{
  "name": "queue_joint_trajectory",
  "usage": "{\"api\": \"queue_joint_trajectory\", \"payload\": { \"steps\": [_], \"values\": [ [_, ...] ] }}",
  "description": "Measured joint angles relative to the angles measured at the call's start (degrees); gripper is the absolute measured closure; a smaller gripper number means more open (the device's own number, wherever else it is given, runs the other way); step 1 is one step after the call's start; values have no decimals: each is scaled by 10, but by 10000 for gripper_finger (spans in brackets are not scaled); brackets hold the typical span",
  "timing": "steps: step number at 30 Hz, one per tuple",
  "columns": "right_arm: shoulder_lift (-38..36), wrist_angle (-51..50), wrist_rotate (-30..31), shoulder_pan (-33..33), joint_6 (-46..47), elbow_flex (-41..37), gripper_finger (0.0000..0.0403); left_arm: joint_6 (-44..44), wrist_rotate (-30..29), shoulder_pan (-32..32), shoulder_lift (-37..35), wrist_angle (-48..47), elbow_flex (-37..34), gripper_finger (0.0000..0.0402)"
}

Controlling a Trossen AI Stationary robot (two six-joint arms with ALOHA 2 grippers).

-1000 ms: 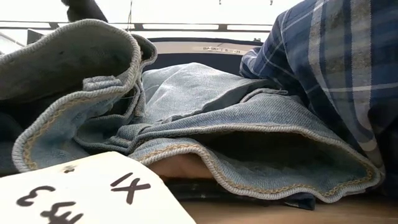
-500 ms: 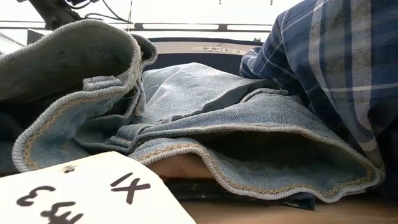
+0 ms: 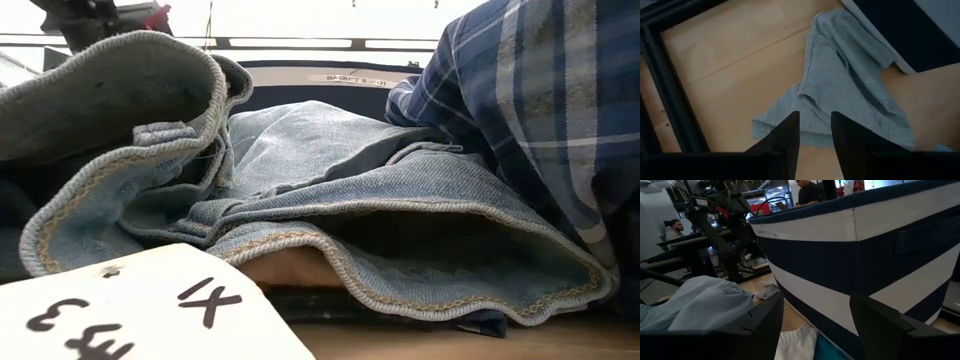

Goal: Sort clothes
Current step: Put the gray underwear into the blue organizer bin

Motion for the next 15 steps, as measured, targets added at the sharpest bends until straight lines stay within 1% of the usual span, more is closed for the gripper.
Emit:
{"api": "queue_joint_trajectory", "payload": {
  "steps": [9, 15],
  "values": [
    [0, 0, 0, 0, 0, 0, 172, 28, 11, 0, 57, 83, -11, 285],
    [0, 0, 0, 0, 0, 0, 172, 32, 12, 0, 108, 85, -11, 285]
  ]
}}
